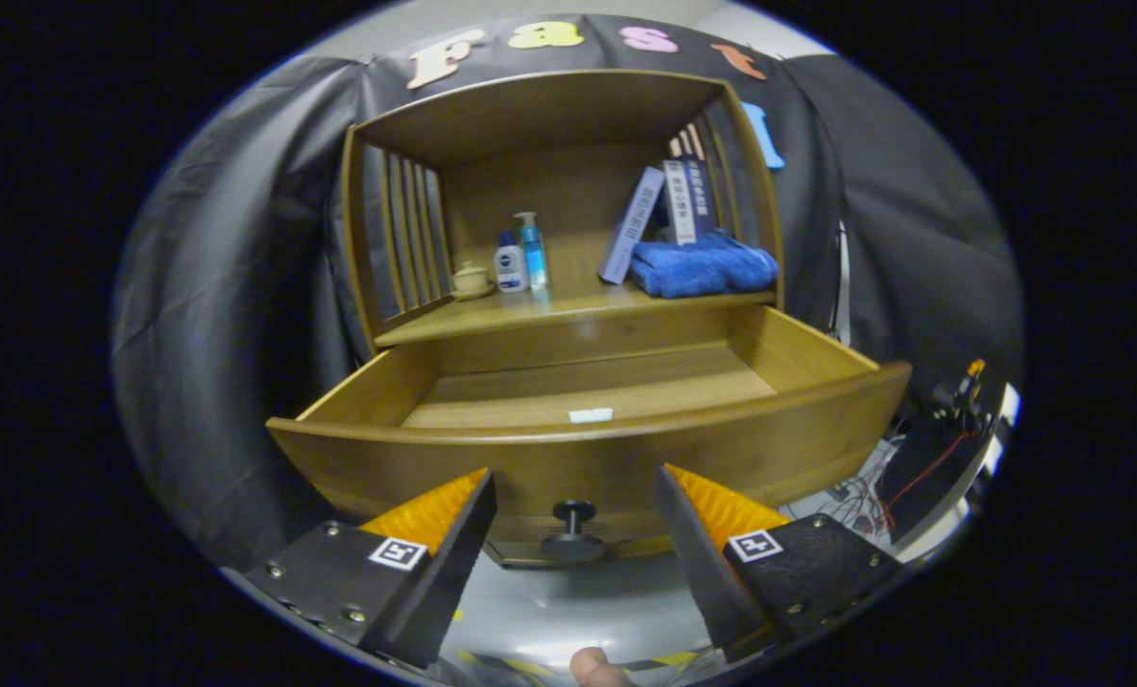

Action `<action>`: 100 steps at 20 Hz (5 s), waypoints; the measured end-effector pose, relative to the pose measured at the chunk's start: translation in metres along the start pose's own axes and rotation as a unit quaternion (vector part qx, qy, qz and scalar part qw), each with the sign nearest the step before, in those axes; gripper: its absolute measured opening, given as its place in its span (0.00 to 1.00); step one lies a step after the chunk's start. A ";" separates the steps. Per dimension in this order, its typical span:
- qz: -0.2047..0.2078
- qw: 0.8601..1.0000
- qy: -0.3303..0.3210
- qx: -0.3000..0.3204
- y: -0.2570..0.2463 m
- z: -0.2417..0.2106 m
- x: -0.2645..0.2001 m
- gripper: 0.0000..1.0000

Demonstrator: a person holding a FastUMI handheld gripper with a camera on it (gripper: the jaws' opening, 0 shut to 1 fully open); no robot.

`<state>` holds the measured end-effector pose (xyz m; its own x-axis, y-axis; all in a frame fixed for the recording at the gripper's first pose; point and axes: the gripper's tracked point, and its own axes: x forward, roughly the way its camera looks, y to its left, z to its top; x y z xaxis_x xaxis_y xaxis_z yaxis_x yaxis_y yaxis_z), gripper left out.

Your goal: Pull open the drawer, take out the items inside it, and place them on the countertop above the cabinet.

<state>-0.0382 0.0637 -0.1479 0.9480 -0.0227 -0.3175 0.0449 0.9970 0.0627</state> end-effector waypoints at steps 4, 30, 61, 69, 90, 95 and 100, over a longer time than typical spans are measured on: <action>-0.011 1.000 0.012 -0.015 0.000 0.032 0.008 0.99; -0.013 0.924 0.381 -0.008 -0.011 -0.020 0.148 0.85; 0.020 0.997 0.064 -0.030 0.045 0.229 0.081 0.40; -0.016 0.993 0.119 -0.023 0.026 0.228 0.196 0.40; -0.068 0.979 0.185 0.048 0.004 0.153 0.320 0.45; -0.082 0.986 0.140 0.044 -0.006 0.163 0.294 0.92; -0.052 0.992 0.112 0.021 0.003 0.171 0.234 1.00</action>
<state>0.2377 0.0489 -0.0606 0.8445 -0.1034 -0.5254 0.1556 0.9862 0.0560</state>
